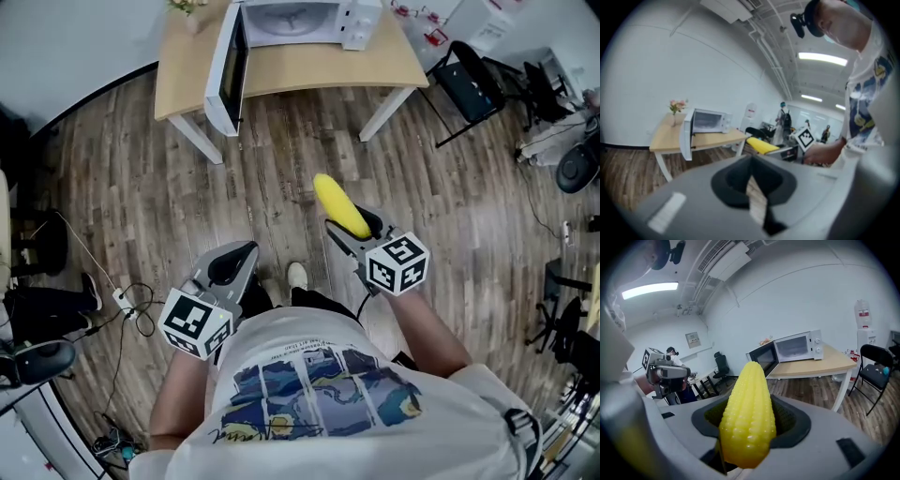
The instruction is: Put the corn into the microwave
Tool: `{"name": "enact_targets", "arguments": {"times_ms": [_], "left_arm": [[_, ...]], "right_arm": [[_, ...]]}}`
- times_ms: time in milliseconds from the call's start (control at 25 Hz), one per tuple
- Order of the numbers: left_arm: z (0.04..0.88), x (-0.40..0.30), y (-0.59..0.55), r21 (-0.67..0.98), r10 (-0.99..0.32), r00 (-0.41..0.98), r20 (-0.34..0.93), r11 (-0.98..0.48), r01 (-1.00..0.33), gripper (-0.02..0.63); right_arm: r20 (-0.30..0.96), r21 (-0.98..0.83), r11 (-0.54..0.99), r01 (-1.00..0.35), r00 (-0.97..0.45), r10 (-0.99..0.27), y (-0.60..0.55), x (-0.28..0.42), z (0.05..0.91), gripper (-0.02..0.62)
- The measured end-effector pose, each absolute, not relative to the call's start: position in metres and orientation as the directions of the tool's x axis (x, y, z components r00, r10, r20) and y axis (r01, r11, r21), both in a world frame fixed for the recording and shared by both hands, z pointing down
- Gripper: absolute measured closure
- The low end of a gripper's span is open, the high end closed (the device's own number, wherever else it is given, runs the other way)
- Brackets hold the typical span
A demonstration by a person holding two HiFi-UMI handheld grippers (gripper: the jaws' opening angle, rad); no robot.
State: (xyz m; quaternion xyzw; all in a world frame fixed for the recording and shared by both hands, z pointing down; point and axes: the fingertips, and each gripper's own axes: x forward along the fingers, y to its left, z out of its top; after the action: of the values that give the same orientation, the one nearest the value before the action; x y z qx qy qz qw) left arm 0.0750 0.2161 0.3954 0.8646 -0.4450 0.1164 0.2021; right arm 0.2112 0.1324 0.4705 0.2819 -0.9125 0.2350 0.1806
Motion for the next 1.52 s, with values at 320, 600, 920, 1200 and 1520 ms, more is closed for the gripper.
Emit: {"name": "enact_targets", "arguments": {"times_ms": [320,600,920,1200,1520], "left_arm": [[0.382,0.028,0.140,0.234,-0.691,0.652,0.313,-0.609,-0.758,0.598],[0.369,-0.034,0.075,0.215,-0.625,0.725,0.289,-0.695,-0.686,0.597],[0.368,-0.090,0.019,0.227,-0.638,0.717,0.279,-0.682,-0.695,0.597],[0.357,-0.081,-0.041,0.225,-0.693,0.675,0.255,-0.636,-0.738,0.598],[0.350,-0.064,-0.107,0.192,-0.745,0.603,0.284,-0.572,-0.797,0.598]], "right_arm": [[0.500,-0.272,0.663,-0.698,-0.691,-0.522,0.054,0.182,0.475,0.348],[0.511,-0.209,0.581,-0.786,-0.595,-0.621,-0.021,0.142,0.468,0.348],[0.534,-0.150,0.532,-0.834,-0.521,-0.666,-0.111,0.116,0.483,0.348],[0.548,-0.097,0.554,-0.827,-0.508,-0.664,-0.219,0.111,0.496,0.348],[0.561,-0.084,0.597,-0.798,-0.533,-0.634,-0.337,0.096,0.523,0.348]]}}
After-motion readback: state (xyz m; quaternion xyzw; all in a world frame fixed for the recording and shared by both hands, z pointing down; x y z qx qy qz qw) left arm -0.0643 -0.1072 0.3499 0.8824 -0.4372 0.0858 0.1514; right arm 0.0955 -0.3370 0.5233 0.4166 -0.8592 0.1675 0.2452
